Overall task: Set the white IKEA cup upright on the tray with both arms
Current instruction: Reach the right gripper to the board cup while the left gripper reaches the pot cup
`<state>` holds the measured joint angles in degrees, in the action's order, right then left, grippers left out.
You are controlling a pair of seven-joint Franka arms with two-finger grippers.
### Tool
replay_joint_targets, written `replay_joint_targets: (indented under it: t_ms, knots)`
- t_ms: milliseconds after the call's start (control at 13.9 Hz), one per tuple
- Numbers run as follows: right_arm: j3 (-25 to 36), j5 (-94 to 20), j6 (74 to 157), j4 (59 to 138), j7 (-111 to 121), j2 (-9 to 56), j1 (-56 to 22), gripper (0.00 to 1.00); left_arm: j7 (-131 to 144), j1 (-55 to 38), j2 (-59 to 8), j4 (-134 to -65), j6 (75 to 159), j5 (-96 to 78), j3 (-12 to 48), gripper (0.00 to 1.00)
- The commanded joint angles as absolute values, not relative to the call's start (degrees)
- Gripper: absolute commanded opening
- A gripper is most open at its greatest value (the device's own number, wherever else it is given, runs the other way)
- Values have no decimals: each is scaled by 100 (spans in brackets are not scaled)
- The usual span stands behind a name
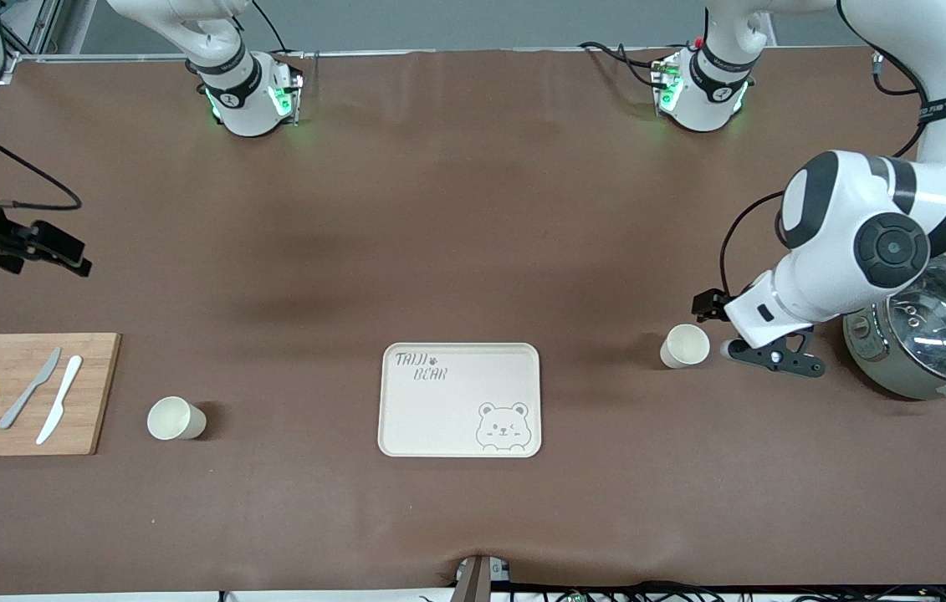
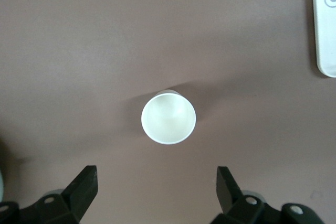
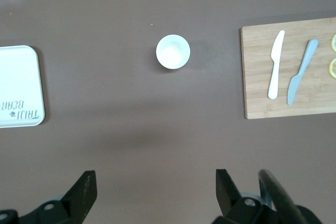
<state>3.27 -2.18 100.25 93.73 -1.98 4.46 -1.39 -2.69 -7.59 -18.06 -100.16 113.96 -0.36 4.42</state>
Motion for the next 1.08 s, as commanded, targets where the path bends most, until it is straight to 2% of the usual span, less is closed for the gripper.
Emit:
replay_joint_targets:
  t_ms: [0,359,503,1005]
  knots:
    - [334,-220,10352,9352,-316,790,-176,100,-360,-686,-1748,-10405,11855,105,501,100]
    - [334,-229,11021,9308,-299,1449,-307,100,-387,-598,-1890,-10854,12515,352,501,100]
    - [334,-229,11222,9211,-290,1791,-308,100,-623,-449,-1968,-10881,12638,352,510,100]
    - [334,-220,12734,9184,-290,2846,-413,100,-633,-431,-2417,-10881,13263,352,501,100]
